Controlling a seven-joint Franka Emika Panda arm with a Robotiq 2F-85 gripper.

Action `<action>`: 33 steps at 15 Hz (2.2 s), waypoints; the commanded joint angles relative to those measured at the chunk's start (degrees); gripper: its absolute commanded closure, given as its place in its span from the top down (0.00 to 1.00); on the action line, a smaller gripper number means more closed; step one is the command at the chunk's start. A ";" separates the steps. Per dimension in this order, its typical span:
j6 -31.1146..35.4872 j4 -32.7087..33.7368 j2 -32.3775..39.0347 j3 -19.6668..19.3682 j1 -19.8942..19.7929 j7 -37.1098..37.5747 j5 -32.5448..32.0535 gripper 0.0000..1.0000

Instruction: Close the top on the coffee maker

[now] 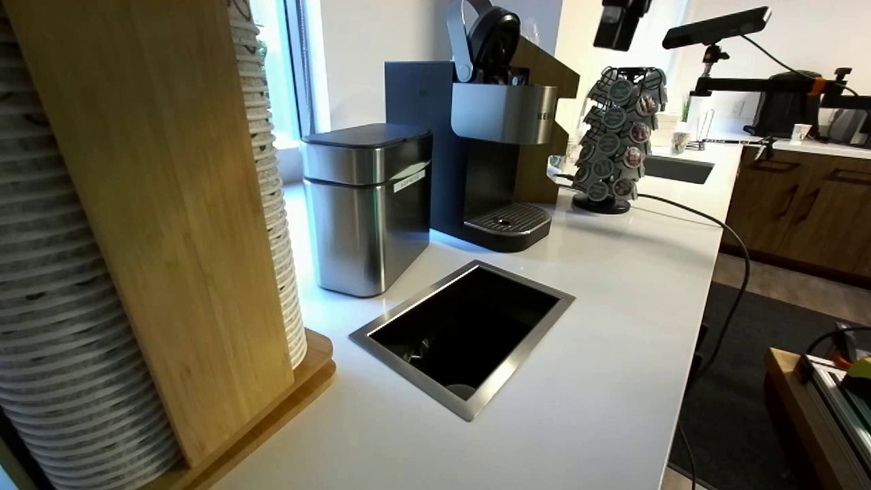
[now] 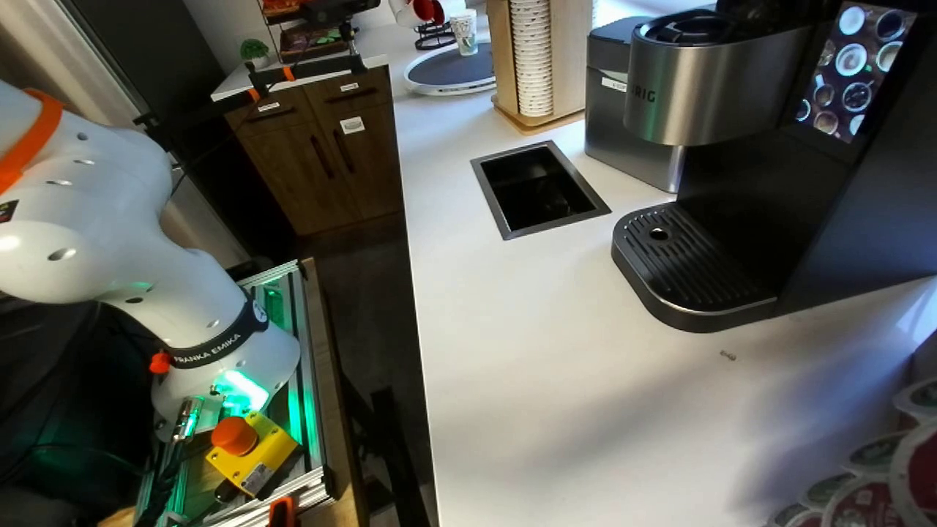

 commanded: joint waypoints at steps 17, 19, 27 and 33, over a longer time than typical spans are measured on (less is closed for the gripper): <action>15.16 39.36 29.73 6.42 1.61 17.82 -20.14 1.00; 15.04 41.10 31.03 6.27 1.68 17.82 -20.29 1.00; 13.96 53.89 40.98 5.48 1.34 19.96 -19.89 1.00; 14.61 64.28 48.44 4.28 1.27 15.49 -22.33 0.74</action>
